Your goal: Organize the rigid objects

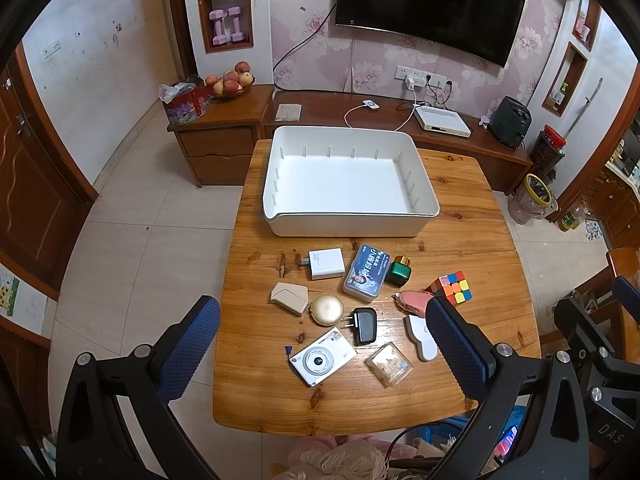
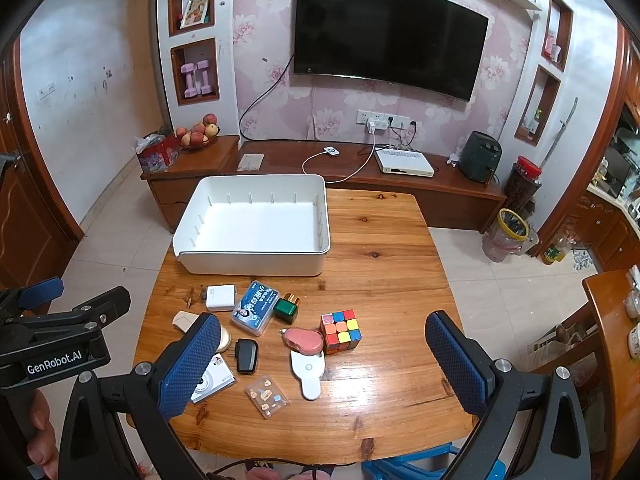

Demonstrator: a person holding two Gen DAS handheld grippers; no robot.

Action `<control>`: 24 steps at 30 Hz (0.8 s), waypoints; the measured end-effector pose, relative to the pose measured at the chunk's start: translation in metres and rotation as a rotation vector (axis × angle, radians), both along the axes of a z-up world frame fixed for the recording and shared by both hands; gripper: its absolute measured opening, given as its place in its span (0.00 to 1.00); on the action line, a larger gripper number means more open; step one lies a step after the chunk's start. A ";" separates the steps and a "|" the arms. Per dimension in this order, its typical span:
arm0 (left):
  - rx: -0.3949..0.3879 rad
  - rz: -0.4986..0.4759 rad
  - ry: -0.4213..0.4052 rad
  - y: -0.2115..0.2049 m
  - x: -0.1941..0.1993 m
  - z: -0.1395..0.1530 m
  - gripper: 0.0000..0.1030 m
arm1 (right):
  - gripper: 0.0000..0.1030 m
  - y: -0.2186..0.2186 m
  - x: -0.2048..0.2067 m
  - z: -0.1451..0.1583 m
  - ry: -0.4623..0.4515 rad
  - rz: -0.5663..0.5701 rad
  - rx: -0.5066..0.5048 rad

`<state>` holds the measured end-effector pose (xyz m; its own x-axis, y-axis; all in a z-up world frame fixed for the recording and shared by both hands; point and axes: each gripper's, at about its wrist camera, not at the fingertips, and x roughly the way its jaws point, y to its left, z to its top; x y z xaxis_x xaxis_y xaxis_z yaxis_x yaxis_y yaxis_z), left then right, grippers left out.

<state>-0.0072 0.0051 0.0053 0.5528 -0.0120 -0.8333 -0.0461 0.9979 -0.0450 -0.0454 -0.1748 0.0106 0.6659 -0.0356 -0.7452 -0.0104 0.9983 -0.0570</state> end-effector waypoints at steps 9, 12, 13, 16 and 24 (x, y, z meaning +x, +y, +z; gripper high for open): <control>-0.002 -0.001 0.018 0.005 -0.006 -0.012 0.99 | 1.00 0.008 0.002 -0.006 0.010 0.017 -0.017; -0.006 0.011 0.029 0.010 -0.001 -0.013 0.99 | 1.00 0.011 0.003 -0.009 0.013 0.013 -0.039; -0.007 0.019 0.033 0.012 0.000 -0.014 0.99 | 1.00 0.011 0.004 -0.011 0.016 0.010 -0.049; -0.012 0.042 0.046 0.020 0.006 -0.016 0.99 | 1.00 0.013 0.005 -0.015 0.031 0.011 -0.058; 0.015 0.025 0.102 0.027 0.017 -0.035 0.99 | 1.00 0.020 0.014 -0.032 0.064 0.058 -0.051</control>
<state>0.0094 0.0320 -0.0293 0.4655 0.0133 -0.8850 -0.0741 0.9970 -0.0240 -0.0314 -0.1548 -0.0213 0.6187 -0.0374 -0.7847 -0.0732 0.9918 -0.1050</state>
